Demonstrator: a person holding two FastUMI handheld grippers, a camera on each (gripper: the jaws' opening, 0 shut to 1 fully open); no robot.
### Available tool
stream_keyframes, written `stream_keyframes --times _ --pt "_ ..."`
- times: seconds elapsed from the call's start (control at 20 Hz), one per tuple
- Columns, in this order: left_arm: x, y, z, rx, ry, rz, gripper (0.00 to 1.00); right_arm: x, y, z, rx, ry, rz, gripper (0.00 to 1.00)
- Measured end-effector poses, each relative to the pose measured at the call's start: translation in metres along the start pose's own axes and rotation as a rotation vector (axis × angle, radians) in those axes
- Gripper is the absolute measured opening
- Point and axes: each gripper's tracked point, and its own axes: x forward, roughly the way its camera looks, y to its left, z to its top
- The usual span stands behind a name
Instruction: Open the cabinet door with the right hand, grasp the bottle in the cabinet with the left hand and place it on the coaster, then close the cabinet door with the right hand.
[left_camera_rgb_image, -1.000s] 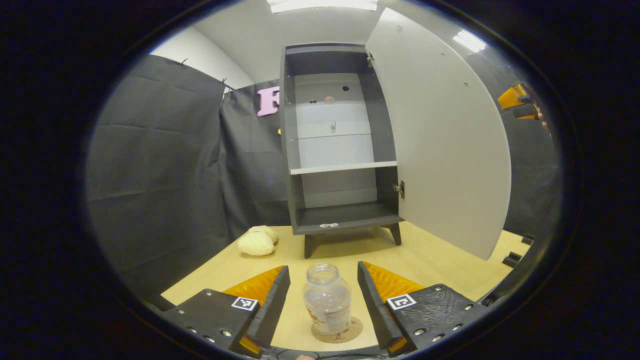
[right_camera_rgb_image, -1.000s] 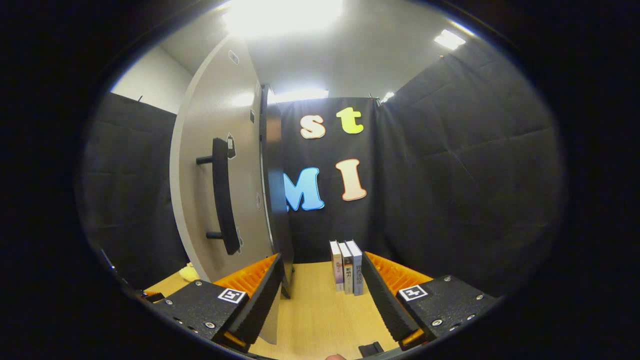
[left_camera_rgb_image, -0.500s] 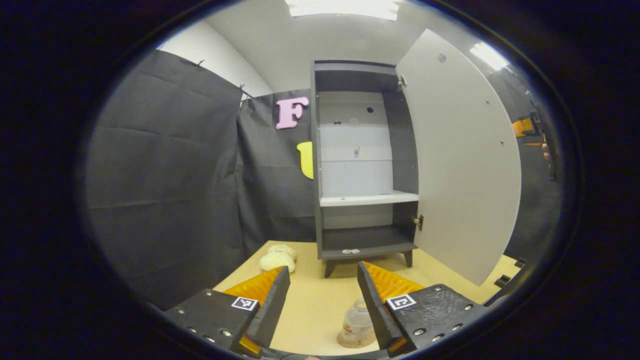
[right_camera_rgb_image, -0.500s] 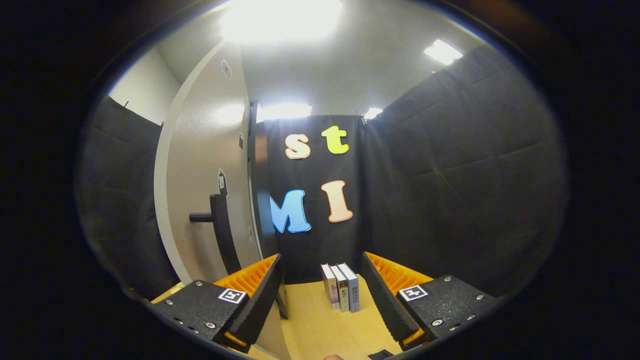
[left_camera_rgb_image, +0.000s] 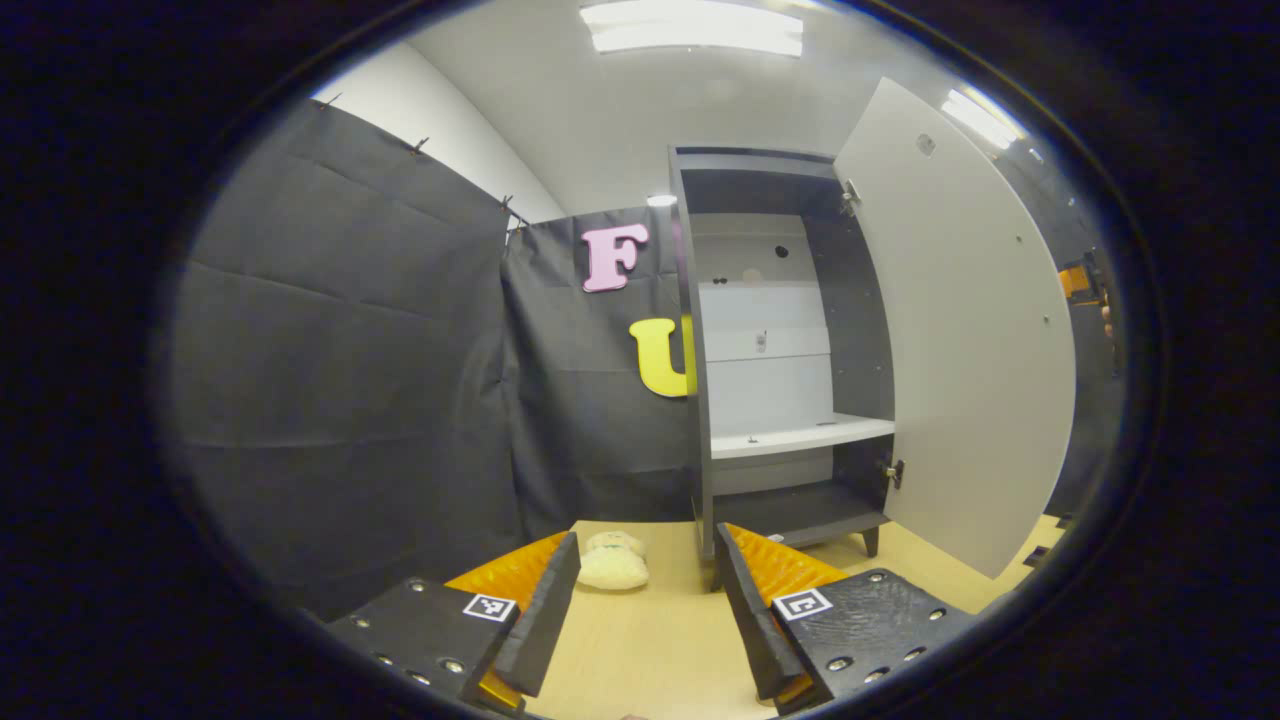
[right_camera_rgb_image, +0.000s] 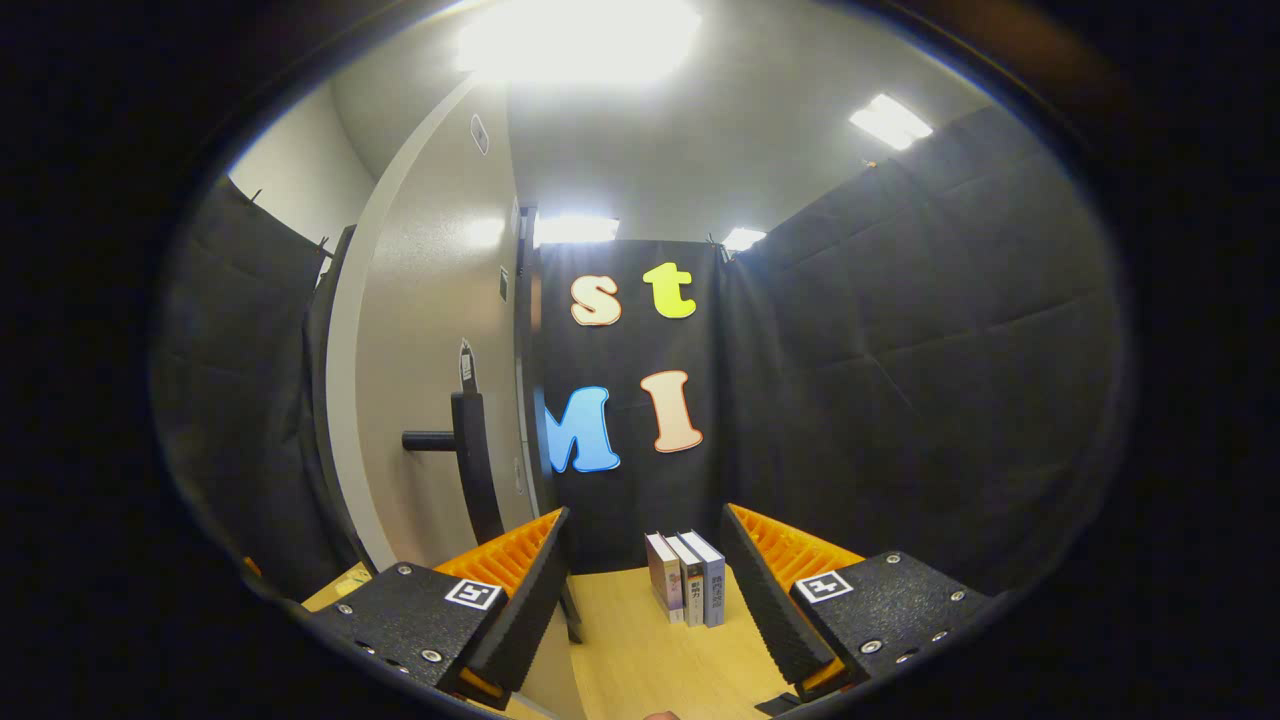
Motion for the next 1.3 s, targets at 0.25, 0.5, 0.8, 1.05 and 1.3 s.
stream_keyframes --times 0.25,0.5,0.8,1.05,1.3 --pt "0.012 0.012 -0.005 -0.007 -0.003 -0.024 0.74 -0.011 0.035 -0.003 0.010 -0.001 0.039 0.91" --pt "0.014 0.031 -0.010 -0.011 -0.002 -0.031 0.74 -0.020 0.068 -0.003 -0.013 -0.003 0.063 0.91" --pt "0.012 0.058 -0.015 -0.022 -0.003 -0.020 0.75 -0.021 0.110 -0.005 -0.018 0.001 0.108 0.91" --pt "0.008 0.080 -0.021 -0.023 -0.002 0.000 0.81 -0.013 0.144 -0.007 -0.020 -0.004 0.138 0.91" --pt "0.007 0.106 -0.027 -0.004 0.005 0.036 0.81 -0.004 0.167 -0.007 -0.004 -0.018 0.154 0.92"
